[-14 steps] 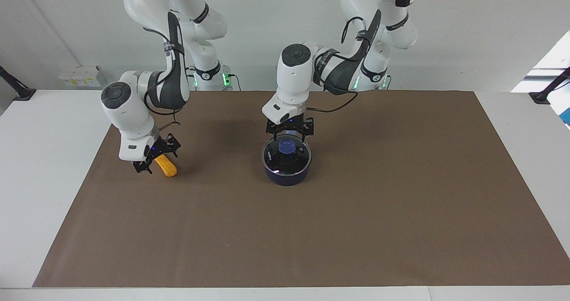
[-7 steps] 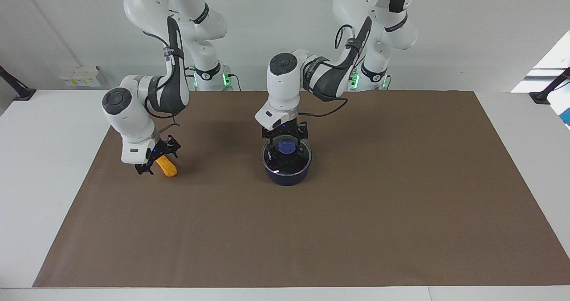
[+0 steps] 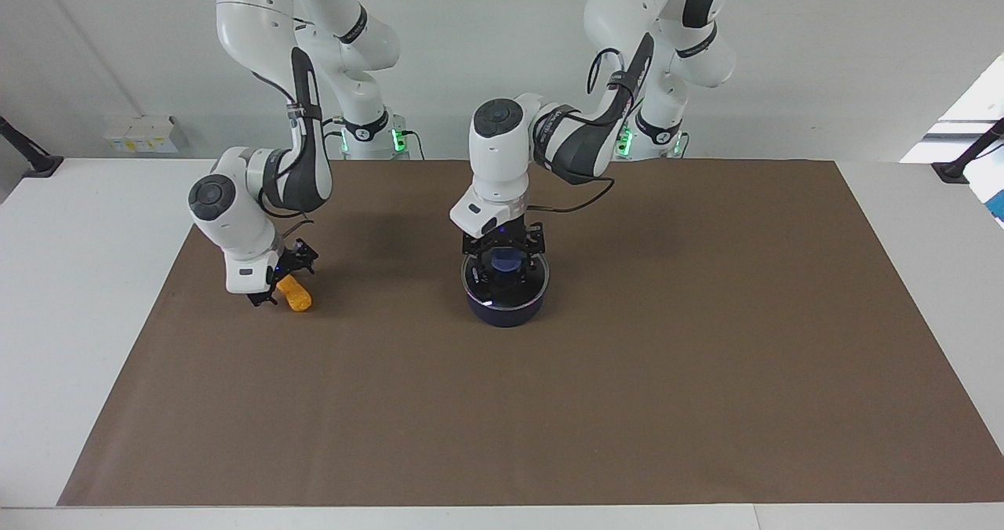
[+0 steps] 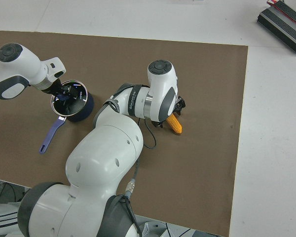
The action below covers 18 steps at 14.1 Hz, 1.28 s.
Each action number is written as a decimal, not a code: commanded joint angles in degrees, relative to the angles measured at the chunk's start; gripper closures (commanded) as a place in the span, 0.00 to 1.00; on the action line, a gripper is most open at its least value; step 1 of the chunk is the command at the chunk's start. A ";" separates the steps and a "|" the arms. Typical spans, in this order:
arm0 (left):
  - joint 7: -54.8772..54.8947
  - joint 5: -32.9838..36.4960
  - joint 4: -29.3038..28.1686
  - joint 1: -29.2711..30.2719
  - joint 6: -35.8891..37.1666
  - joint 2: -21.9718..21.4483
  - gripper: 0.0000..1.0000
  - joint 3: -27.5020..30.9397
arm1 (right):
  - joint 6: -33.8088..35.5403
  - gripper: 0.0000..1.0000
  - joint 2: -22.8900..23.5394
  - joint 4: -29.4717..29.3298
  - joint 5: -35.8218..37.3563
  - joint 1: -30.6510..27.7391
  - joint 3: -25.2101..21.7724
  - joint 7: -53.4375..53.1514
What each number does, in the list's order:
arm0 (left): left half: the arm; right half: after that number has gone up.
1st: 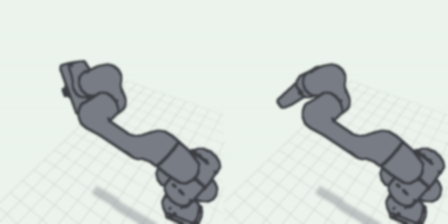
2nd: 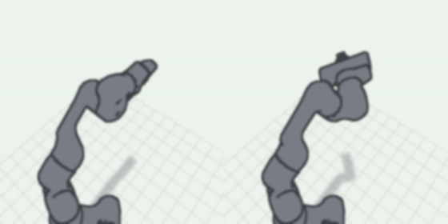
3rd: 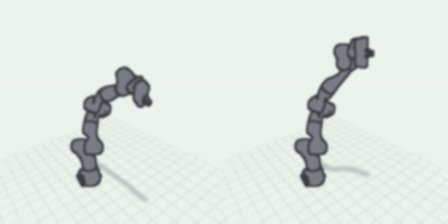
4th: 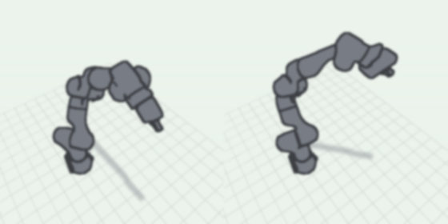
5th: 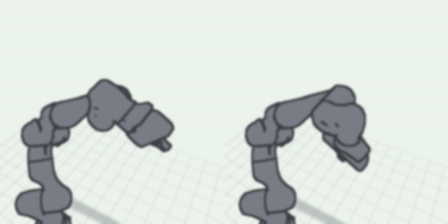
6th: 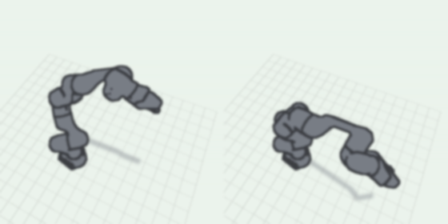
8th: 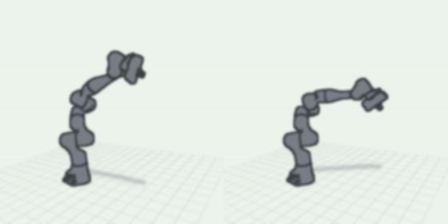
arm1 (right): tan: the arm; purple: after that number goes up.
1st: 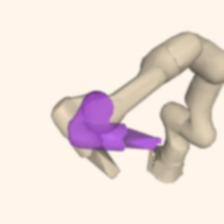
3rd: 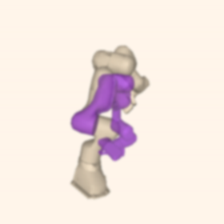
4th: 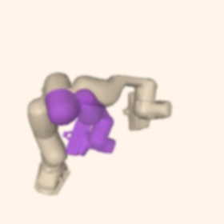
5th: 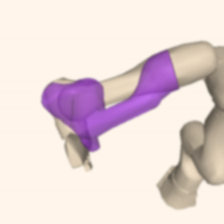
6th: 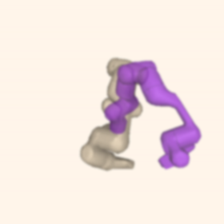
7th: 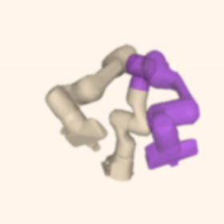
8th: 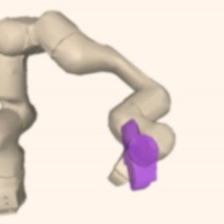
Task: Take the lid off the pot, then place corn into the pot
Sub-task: 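Grasp the lid knob with the left gripper while the right gripper grasps the corn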
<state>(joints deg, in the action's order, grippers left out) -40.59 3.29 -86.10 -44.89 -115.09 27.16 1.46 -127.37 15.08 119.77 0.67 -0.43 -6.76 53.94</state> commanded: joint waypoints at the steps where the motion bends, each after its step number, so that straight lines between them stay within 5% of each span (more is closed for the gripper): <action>1: -0.72 1.55 0.76 0.77 -0.57 0.18 0.50 -0.05 | -2.26 0.07 0.21 0.64 -0.14 -0.63 0.26 2.13; 3: -0.54 1.72 0.84 1.21 -0.48 -0.17 0.97 -0.05 | -2.26 0.63 0.21 0.55 -0.14 -0.63 0.26 2.40; 4: -0.54 1.72 0.93 1.73 -0.31 -0.44 1.00 -0.05 | -2.26 0.82 0.30 0.47 -0.14 -0.63 0.26 3.18; 6: -0.54 1.46 0.93 1.83 0.04 -1.40 1.00 0.04 | -2.26 1.00 0.65 -0.06 -0.14 -0.37 0.26 2.67; 12: 0.51 1.02 0.93 3.05 4.00 -5.62 1.00 0.21 | 0.10 1.00 0.30 -3.66 -0.32 -0.36 0.26 -4.35; 18: 14.99 0.67 -2.57 8.75 3.91 -7.38 1.00 0.21 | 5.54 1.00 -0.40 -13.22 -0.67 3.93 1.05 -26.90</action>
<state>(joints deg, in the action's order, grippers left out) -30.05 3.49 -85.69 -38.42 -111.68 21.87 2.00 -125.74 14.85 110.44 0.56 1.25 -5.95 34.76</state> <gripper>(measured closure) 0.568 0.639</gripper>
